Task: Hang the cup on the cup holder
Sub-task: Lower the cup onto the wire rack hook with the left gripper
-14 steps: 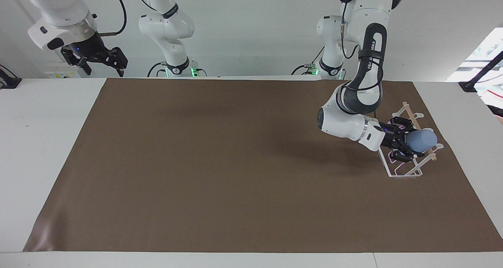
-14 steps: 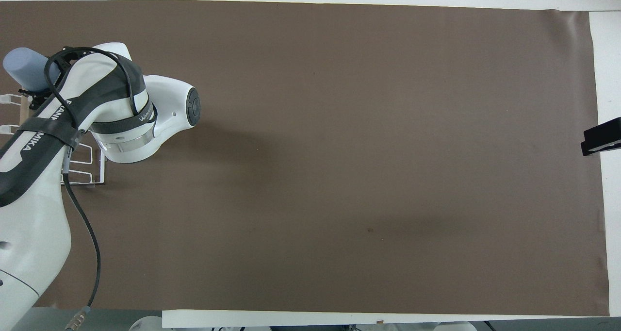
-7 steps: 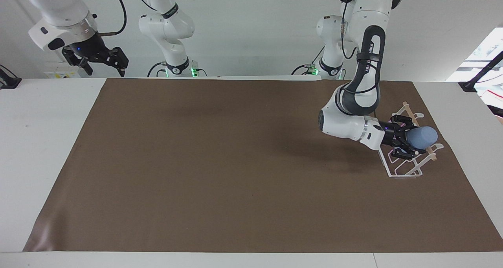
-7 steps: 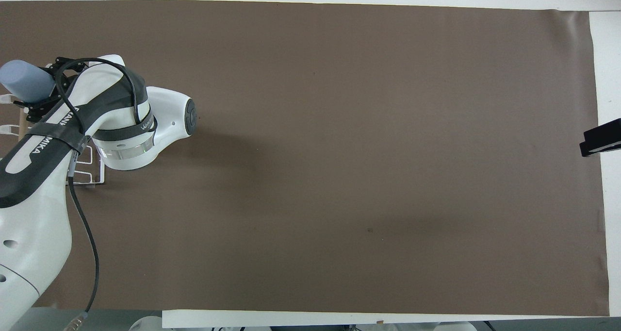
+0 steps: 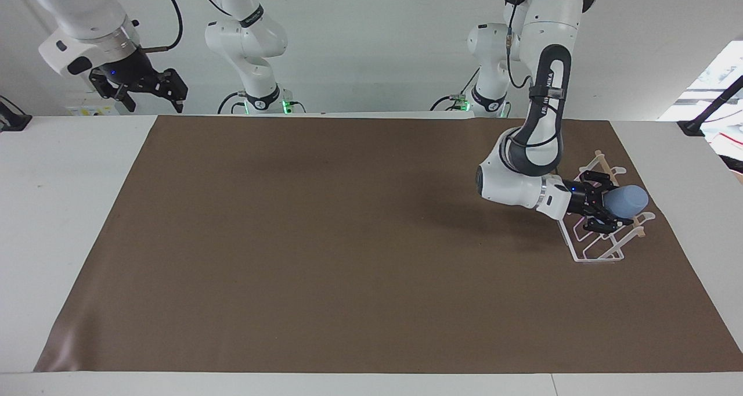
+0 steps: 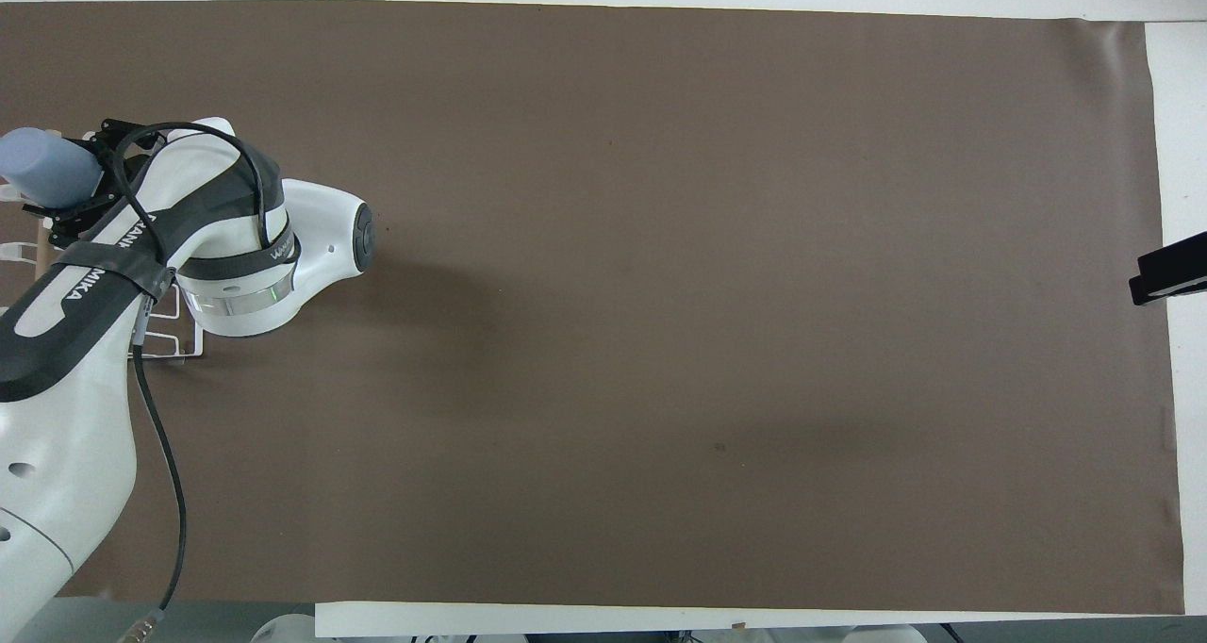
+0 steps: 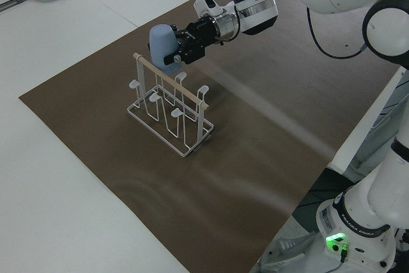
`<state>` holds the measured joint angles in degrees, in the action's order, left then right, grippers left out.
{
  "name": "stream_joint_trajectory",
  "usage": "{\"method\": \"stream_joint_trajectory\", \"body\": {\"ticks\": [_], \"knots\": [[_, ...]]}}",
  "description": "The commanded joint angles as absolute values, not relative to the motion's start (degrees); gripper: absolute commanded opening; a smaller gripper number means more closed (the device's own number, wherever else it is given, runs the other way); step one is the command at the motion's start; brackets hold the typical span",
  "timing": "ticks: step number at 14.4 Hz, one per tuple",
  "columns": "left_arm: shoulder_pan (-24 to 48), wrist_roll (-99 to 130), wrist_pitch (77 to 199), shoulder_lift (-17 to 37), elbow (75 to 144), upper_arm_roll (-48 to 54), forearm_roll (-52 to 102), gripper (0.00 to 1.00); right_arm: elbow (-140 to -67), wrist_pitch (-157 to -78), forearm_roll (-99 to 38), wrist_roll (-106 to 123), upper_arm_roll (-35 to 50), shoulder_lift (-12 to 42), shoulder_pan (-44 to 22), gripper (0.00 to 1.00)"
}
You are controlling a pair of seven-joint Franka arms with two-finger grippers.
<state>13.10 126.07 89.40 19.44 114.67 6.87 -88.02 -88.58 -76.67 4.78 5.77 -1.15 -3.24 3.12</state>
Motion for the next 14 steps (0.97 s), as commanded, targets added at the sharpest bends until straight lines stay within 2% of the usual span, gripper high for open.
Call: {"method": "stream_joint_trajectory", "body": {"ticks": [1, 4, 5, 6, 7, 8, 9, 14], "knots": [[12.0, 128.8, 91.5, 19.0, 116.6, 7.3, -89.2, 0.0, -89.6, -76.6, 3.8, 6.8, -1.1, -4.2, 3.4, 0.99], [11.8, 129.5, 93.5, 18.9, 117.3, 7.3, -89.2, 0.02, -89.6, -76.6, 3.8, 6.8, -1.1, -4.2, 3.3, 0.99], [11.3, 129.5, 94.0, 19.0, 117.2, 7.3, -89.2, 0.16, -89.6, -76.6, 3.8, 6.8, -1.1, -4.2, 3.3, 0.99], [11.3, 129.5, 94.0, 19.0, 117.2, 7.3, -89.2, 0.35, -89.6, -76.6, 3.8, 6.8, -1.1, -4.2, 3.4, 0.99], [11.2, 129.5, 93.8, 19.0, 117.2, 7.3, -89.2, 0.66, -89.6, -76.6, 3.8, 6.8, -1.1, -4.2, 3.4, 0.99], [11.2, 129.5, 93.5, 19.0, 117.2, 7.3, -89.1, 0.87, -89.6, -76.6, 3.8, 6.8, -1.1, -4.2, 3.4, 0.99], [11.0, 129.5, 93.7, 19.0, 116.9, 7.3, -88.7, 1.0, -89.6, -76.6, 3.8, 6.8, -1.1, -4.2, 3.4, 0.99], [11.6, 129.6, 94.0, 19.7, 113.3, 7.2, -88.9, 1.0, -89.6, -76.6, 3.8, 6.8, -1.1, -4.2, 3.4, 0.99]]}}
